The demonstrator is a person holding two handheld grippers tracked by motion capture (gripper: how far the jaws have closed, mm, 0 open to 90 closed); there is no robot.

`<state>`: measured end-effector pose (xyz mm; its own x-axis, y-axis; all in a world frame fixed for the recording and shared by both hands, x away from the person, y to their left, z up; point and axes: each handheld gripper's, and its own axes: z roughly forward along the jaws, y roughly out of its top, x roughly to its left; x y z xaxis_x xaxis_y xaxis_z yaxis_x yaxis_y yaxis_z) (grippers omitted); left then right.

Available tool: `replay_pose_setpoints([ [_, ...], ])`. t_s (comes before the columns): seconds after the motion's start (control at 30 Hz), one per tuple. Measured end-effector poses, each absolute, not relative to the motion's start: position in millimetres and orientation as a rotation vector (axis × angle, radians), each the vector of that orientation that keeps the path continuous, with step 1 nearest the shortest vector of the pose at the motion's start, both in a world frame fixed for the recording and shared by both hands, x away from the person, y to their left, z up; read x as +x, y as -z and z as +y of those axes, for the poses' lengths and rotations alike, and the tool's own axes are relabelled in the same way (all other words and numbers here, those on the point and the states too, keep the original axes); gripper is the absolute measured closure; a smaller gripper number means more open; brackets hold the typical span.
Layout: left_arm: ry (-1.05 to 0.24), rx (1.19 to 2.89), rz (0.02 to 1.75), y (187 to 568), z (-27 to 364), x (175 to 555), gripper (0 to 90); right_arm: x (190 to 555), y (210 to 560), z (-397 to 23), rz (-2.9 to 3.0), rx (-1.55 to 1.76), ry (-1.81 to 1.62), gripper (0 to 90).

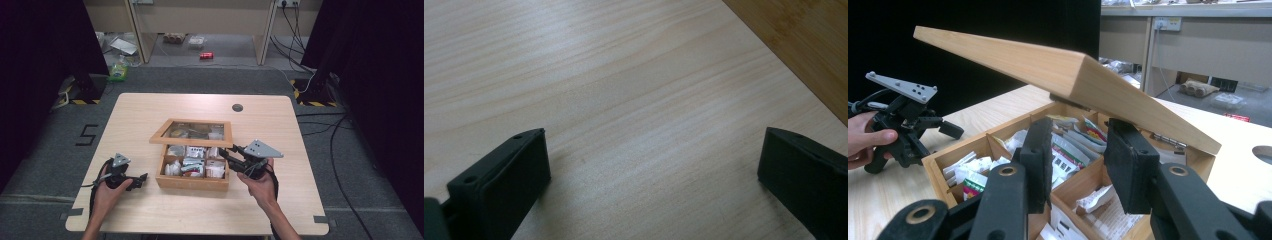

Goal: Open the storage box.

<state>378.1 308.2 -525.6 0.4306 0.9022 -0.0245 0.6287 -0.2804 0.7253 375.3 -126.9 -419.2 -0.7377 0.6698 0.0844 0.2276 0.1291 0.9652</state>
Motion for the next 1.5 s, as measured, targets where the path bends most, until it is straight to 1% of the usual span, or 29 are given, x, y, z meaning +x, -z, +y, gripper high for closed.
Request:
replay_pose_setpoints([
  [1.5,-0.522,2.015,1.288,525.5,308.2,378.1,0.0,435.8,395.1,-114.9,1.946,0.924,-1.573,62.8],
])
